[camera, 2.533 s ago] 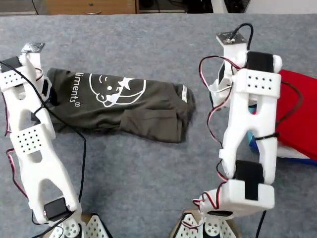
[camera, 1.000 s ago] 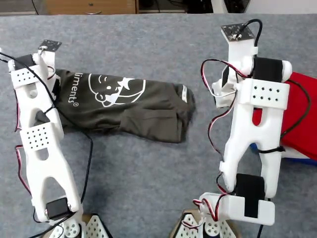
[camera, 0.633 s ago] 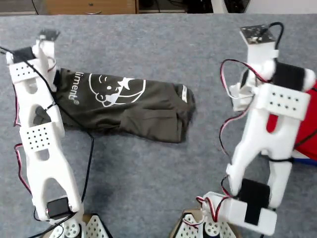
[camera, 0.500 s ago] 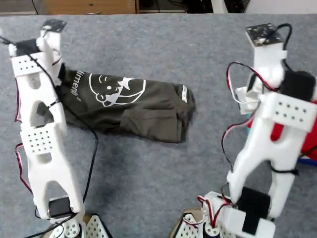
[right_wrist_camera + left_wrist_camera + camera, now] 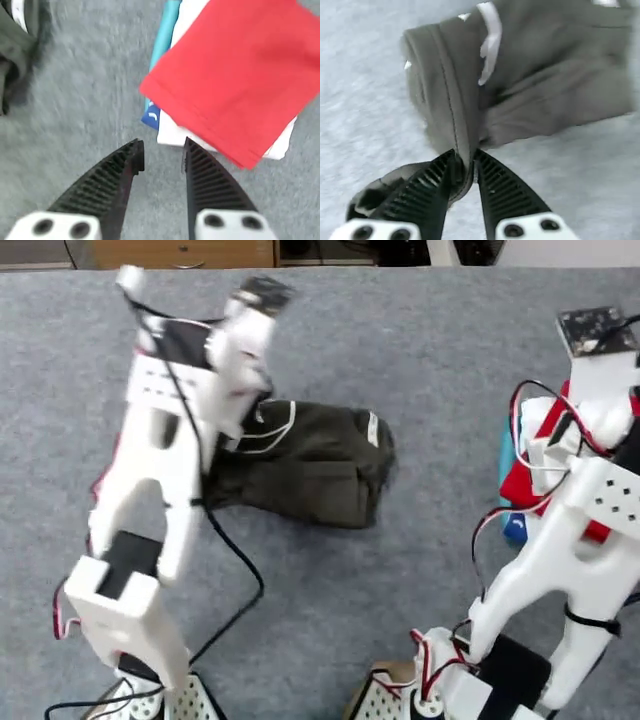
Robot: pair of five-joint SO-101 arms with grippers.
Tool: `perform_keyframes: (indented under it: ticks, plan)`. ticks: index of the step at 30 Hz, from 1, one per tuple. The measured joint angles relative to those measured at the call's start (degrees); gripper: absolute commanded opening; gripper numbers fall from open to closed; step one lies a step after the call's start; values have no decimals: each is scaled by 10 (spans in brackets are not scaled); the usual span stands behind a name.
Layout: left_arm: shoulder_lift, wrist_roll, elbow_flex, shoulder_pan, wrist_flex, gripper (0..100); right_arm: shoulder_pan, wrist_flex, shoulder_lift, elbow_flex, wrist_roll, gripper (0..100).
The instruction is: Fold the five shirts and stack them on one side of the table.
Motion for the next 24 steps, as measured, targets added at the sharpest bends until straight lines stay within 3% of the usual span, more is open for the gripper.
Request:
perform_keyframes:
  ticks: [6,10,24]
  plan:
    - [4,63,0,113,0,19,58,0,0,33,40,136]
    - [54,91,-25,152,0,19,88,0,0,40,64,136]
    - [300,115,-317,136,0,19,105,0,0,40,73,135]
